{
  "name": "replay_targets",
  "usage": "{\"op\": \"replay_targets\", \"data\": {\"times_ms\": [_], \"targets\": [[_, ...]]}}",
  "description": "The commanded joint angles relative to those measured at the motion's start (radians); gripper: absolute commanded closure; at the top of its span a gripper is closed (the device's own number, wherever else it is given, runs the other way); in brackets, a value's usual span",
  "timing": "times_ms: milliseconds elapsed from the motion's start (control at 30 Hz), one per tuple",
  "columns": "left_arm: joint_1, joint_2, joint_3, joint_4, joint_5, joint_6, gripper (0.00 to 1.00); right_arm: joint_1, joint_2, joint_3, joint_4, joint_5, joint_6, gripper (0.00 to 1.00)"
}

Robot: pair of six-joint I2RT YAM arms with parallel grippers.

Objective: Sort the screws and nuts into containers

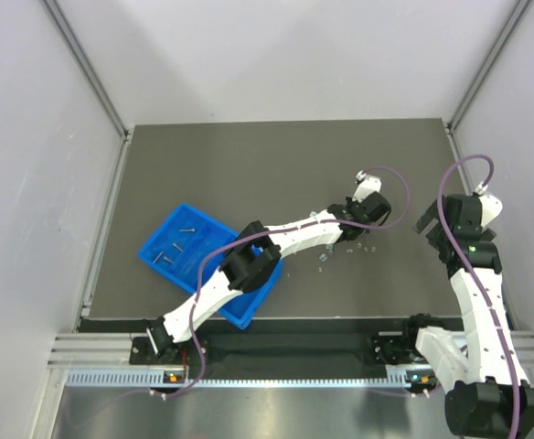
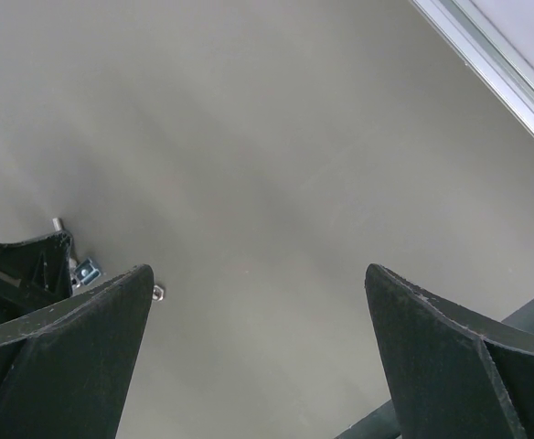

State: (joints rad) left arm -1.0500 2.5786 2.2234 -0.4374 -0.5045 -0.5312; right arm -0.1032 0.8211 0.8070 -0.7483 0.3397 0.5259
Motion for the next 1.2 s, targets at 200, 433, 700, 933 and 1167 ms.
{"op": "replay_targets", "data": {"times_ms": [200, 433, 700, 933, 1167], "targets": [[0.01, -0.096, -0.03, 0.063, 0.125, 0.007, 1.0, -0.012, 0.023, 0.034, 0.049, -0.057, -0.016, 0.0], [0.074, -0.386, -0.214, 0.125, 0.147, 0.008, 1.0, -0.012, 0.015, -0.008, 0.118, -0.215, -0.075, 0.0], [0.348, -0.91, -0.74, 0.025, 0.116, -0.134, 1.0, -0.01, 0.03, -0.045, 0.181, -0.323, -0.082, 0.0], [0.66, -1.288, -1.051, -0.188, 0.095, -0.162, 1.0, -0.007, 0.056, -0.072, 0.216, -0.317, -0.087, 0.0], [0.893, -1.469, -1.234, -0.274, 0.139, -0.157, 1.0, -0.003, 0.096, -0.088, 0.247, -0.334, -0.066, 0.0]]}}
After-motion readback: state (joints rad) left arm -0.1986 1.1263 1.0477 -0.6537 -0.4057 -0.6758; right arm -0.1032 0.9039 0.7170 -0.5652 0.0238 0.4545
